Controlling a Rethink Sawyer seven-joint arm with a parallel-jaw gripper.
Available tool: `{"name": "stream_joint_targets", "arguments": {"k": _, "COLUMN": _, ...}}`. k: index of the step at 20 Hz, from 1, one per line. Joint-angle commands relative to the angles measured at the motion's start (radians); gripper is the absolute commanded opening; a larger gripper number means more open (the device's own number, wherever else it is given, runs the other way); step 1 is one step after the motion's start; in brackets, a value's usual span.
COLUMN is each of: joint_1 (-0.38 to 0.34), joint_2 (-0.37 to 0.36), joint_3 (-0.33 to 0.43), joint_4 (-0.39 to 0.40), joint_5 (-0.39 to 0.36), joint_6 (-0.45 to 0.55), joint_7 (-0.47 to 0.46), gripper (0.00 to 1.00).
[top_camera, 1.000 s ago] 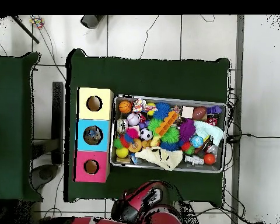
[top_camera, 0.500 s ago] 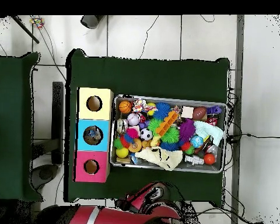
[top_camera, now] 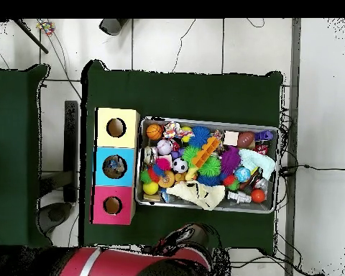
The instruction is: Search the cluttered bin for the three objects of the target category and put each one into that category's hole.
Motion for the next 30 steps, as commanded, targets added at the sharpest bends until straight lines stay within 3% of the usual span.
{"name": "stream_joint_targets", "arguments": {"k": 1, "joint_1": 0.027, "joint_2": 0.098, "joint_3": 0.018, "joint_4": -0.204, "joint_5": 0.129, "joint_6": -0.109, "joint_7": 0.141, "gripper": 1.00}}
{"name": "stream_joint_targets", "arguments": {"k": 5, "joint_1": 0.024, "joint_2": 0.075, "joint_3": 0.037, "joint_4": -0.194, "joint_5": 0.150, "joint_6": -0.049, "joint_7": 0.132, "gripper": 1.00}}
{"name": "stream_joint_targets", "arguments": {"k": 12, "joint_1": 0.055, "joint_2": 0.089, "joint_3": 0.018, "joint_4": -0.200, "joint_5": 0.226, "joint_6": -0.049, "joint_7": 0.153, "gripper": 1.00}}
{"name": "stream_joint_targets", "arguments": {"k": 15, "joint_1": 0.013, "joint_2": 0.004, "joint_3": 0.062, "joint_4": -0.147, "joint_5": 0.222, "joint_6": -0.029, "joint_7": 0.139, "gripper": 1.00}}
{"name": "stream_joint_targets", "arguments": {"k": 20, "joint_1": -0.063, "joint_2": -0.163, "joint_3": 0.138, "joint_4": -0.070, "joint_5": 0.217, "joint_6": 0.115, "joint_7": 0.078, "gripper": 1.00}}
{"name": "stream_joint_targets", "arguments": {"k": 25, "joint_1": -0.106, "joint_2": -0.231, "joint_3": 0.163, "joint_4": -0.069, "joint_5": 0.232, "joint_6": 0.172, "joint_7": 0.053, "gripper": 1.00}}
{"name": "stream_joint_targets", "arguments": {"k": 30, "joint_1": -0.118, "joint_2": -0.225, "joint_3": 0.191, "joint_4": -0.112, "joint_5": 0.244, "joint_6": 0.183, "joint_7": 0.045, "gripper": 1.00}}
